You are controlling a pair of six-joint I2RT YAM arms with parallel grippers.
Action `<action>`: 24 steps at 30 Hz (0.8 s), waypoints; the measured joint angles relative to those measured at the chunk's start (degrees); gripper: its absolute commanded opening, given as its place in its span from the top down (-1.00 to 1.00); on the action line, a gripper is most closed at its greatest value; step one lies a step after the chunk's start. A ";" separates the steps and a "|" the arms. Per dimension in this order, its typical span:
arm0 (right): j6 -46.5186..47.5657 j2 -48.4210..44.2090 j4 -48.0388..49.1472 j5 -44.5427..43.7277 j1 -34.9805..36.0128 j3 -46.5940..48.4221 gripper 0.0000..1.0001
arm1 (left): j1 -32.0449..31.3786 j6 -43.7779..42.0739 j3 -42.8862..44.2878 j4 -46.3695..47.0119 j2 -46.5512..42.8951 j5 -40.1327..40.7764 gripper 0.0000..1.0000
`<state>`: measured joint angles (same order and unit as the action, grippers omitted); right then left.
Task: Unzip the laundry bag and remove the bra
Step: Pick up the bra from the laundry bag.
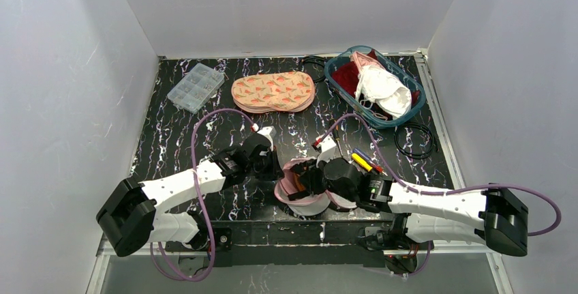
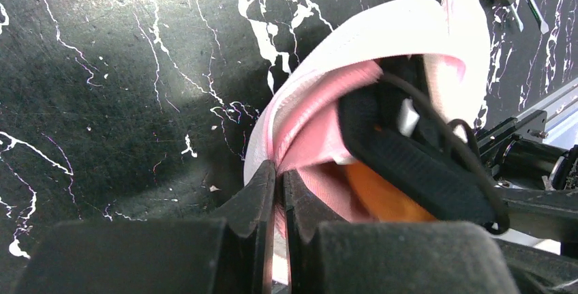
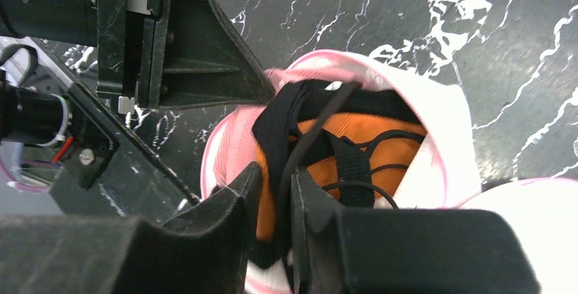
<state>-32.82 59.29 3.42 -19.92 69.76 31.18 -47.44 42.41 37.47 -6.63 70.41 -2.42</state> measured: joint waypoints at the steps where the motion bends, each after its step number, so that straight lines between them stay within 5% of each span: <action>1: 0.11 0.00 -0.24 0.39 0.00 0.02 -0.06 | 0.00 -0.02 0.00 0.04 0.00 -0.02 1.00; 6: -0.37 -0.22 -1.62 0.39 0.00 0.72 -0.38 | -0.02 -0.17 0.00 -0.09 0.00 0.00 1.00; 24: 6.10 15.02 -13.38 -10.27 6.56 16.76 -0.43 | -0.68 -0.44 0.00 -1.09 -0.02 0.09 1.00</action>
<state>-26.72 74.30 -9.96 -30.20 76.31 47.94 -48.12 41.98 37.47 -7.73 70.39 -2.33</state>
